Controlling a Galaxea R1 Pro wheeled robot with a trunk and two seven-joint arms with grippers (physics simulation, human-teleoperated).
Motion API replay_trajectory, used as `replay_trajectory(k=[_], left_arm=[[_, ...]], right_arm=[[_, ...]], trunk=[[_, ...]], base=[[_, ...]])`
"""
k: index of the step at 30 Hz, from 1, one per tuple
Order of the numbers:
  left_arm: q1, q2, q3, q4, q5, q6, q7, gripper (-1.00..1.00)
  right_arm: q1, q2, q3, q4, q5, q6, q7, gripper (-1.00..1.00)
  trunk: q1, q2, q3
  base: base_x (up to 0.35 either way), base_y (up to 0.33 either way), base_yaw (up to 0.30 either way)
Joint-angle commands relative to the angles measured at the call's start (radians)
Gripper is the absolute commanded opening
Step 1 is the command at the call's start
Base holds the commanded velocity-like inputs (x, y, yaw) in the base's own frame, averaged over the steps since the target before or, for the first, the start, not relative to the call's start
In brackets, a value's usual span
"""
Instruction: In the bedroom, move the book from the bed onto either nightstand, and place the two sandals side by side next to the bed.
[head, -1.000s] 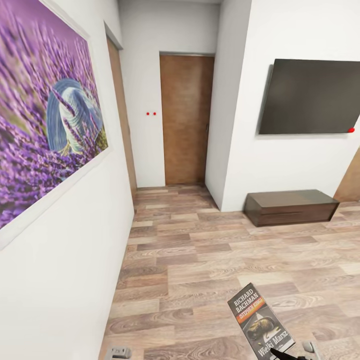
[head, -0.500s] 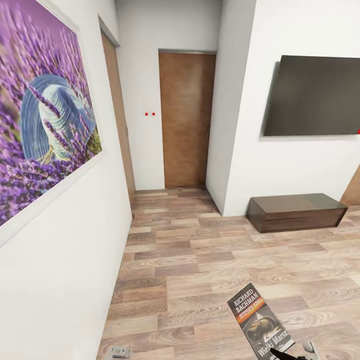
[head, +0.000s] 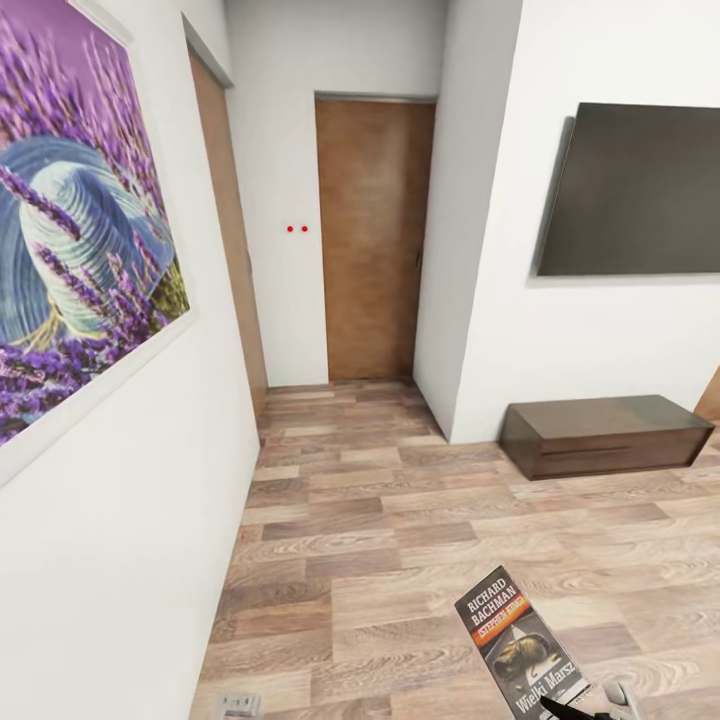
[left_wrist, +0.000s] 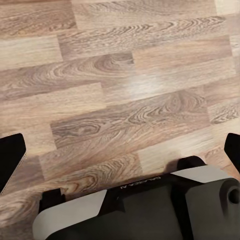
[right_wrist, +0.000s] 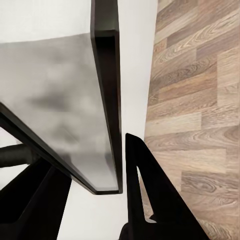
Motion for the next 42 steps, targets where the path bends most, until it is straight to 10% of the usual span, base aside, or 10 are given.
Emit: replay_trajectory(k=[1, 42], left_arm=[[-0.001, 0.000, -0.008, 0.001, 0.008, -0.002, -0.003, 1.00], [0.000, 0.000, -0.008, 0.001, 0.008, -0.002, -0.003, 1.00]], right_arm=[[-0.001, -0.001, 0.005, 0.000, -0.011, 0.006, 0.002, -1.00], [-0.001, -0.001, 0.007, 0.000, -0.010, 0.006, 0.002, -1.00]], trunk=[[0.001, -0.002, -0.002], [0.001, -0.002, -0.002]], base=[[0.329, 0.000, 0.000], [0.329, 0.000, -0.051]])
